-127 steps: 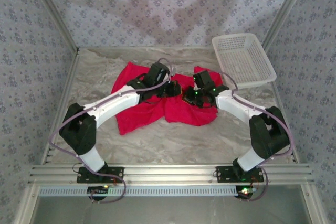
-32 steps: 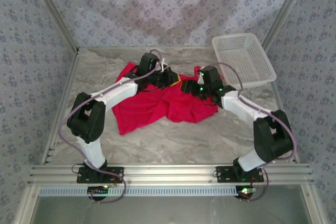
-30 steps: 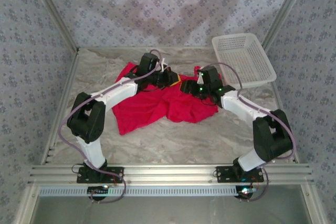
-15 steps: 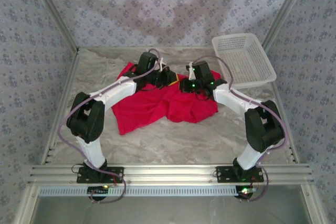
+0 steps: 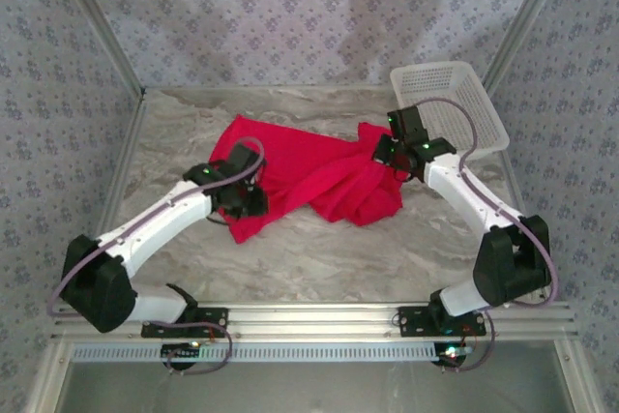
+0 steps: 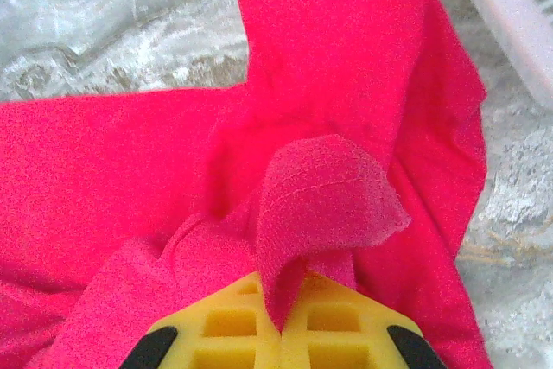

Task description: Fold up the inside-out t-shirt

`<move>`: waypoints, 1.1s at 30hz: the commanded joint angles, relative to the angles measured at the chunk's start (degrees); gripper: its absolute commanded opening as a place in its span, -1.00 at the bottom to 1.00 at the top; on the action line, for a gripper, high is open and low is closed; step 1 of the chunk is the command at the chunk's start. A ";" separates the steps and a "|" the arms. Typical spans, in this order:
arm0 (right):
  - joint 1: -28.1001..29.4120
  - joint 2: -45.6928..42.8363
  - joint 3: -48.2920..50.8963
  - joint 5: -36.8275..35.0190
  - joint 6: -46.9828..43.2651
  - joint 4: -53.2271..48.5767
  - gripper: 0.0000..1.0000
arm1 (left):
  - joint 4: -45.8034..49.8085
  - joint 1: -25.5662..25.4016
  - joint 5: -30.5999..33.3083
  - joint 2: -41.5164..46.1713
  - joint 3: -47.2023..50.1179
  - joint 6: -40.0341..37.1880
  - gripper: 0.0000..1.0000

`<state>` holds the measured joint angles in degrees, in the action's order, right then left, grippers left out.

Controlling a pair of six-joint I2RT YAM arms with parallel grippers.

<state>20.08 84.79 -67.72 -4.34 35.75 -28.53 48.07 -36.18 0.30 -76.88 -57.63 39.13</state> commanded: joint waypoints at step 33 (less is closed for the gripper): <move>0.61 1.50 -6.04 2.84 0.75 -8.38 -1.00 | -1.47 4.80 11.00 -3.80 7.21 13.52 -1.00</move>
<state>22.52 87.55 -71.77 -1.98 36.62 -33.43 40.80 -31.86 6.87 -81.78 -45.52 55.48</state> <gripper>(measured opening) 0.045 0.042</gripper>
